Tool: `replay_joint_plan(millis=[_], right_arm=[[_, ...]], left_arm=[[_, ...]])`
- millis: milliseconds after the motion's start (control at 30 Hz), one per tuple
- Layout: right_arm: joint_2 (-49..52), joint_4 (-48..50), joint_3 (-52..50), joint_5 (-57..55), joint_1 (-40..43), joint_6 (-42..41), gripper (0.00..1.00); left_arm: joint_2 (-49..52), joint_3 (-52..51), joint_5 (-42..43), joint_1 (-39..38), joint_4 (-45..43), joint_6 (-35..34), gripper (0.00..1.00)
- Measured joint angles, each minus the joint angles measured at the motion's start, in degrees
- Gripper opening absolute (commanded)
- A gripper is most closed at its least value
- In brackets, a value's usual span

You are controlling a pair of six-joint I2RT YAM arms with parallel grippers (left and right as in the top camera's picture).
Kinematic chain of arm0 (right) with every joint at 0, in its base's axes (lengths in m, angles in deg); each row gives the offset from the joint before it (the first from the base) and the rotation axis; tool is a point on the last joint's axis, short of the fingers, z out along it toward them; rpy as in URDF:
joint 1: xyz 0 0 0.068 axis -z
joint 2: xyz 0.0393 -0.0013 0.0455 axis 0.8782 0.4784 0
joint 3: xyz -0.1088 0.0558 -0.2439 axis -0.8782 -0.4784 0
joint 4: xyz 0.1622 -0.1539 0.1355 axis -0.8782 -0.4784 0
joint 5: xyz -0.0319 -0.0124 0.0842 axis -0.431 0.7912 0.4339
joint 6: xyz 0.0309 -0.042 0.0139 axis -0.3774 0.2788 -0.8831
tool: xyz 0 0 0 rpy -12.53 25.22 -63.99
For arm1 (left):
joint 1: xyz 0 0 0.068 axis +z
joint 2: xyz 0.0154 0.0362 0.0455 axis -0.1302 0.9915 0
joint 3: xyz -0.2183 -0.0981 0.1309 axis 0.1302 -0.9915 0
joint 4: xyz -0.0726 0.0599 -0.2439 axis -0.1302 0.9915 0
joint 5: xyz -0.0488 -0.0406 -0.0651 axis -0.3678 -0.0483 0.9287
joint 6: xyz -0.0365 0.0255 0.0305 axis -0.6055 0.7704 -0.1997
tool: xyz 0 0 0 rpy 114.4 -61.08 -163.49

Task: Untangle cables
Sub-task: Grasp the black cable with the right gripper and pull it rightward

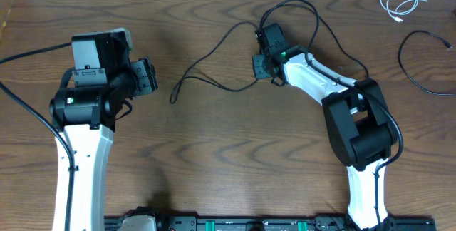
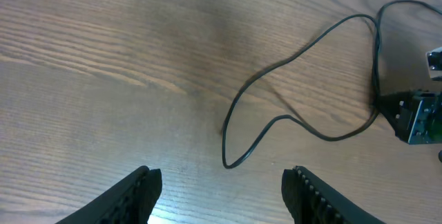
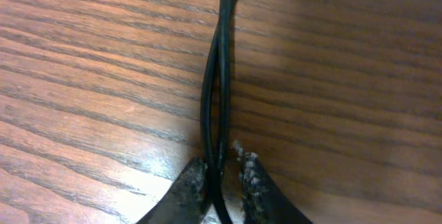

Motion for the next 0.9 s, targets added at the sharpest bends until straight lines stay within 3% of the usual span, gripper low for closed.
replay_joint_plan(millis=[400,667,900], right_arm=[[-5.1,-6.3,-2.5,1.0,0.4,0.2,0.01],[-31.6,-6.1,-2.8,1.4,5.2,1.6,0.01],[-49.2,-5.7,-1.6,0.5,16.9,2.3,0.01]], left_arm=[[0.0,0.0,0.0,0.0,0.2,0.0,0.61],[0.0,0.0,0.0,0.0,0.2,0.0,0.61],[0.0,0.0,0.0,0.0,0.0,0.0,0.61]])
